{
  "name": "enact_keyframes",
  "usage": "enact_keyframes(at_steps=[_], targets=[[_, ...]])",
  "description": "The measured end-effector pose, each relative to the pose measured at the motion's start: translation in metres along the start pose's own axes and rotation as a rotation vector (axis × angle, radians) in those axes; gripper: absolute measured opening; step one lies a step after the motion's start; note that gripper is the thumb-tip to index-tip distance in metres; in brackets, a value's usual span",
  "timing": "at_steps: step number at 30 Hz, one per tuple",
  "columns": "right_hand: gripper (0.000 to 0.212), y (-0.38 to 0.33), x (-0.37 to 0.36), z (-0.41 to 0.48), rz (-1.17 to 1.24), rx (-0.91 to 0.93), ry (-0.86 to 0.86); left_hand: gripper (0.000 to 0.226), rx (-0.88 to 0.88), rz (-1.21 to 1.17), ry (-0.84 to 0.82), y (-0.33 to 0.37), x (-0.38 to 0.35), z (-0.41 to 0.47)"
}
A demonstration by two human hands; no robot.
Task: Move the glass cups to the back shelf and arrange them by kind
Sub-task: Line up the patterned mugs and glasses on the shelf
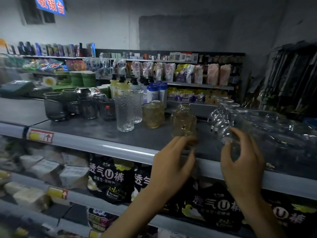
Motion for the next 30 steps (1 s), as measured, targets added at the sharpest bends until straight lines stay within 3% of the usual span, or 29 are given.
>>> enact_keyframes(at_steps=[3,6,10,13,17,21,25,30], targets=[[0.029,-0.042,-0.029,-0.016,0.074,0.099,-0.024,0.022,0.085,-0.055,0.055,-0.034,0.039,-0.012],[0.031,-0.088,-0.076,-0.032,0.216,0.131,-0.156,0.022,0.197,-0.038,0.13,-0.077,0.085,-0.025],[0.032,-0.127,-0.149,-0.039,0.349,0.097,-0.321,0.02,0.306,0.05,0.204,-0.131,0.14,-0.026],[0.036,-0.14,-0.188,-0.039,0.306,0.047,-0.335,0.018,0.294,0.12,0.189,-0.154,0.161,-0.011],[0.034,-0.123,-0.191,-0.03,0.13,0.106,-0.121,0.024,0.154,0.177,0.046,-0.154,0.145,0.021],[0.043,-0.085,-0.16,-0.016,-0.212,0.116,0.048,0.033,0.017,0.122,-0.083,-0.135,0.1,0.048],[0.059,-0.058,-0.142,-0.013,-0.346,-0.077,-0.006,0.046,-0.031,0.018,-0.167,-0.114,0.062,0.064],[0.052,-0.046,-0.132,-0.006,-0.29,-0.202,-0.143,0.048,-0.005,-0.041,-0.239,-0.109,0.035,0.068]])
Point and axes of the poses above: each hand's wrist, its own z-axis towards the middle knuckle, its own x-axis out of the back of the hand, y = z × x, the point moved 2 cm from there along z, towards the middle knuckle, and after that the axes turned 10 degrees about z, right-handed, at the moved point
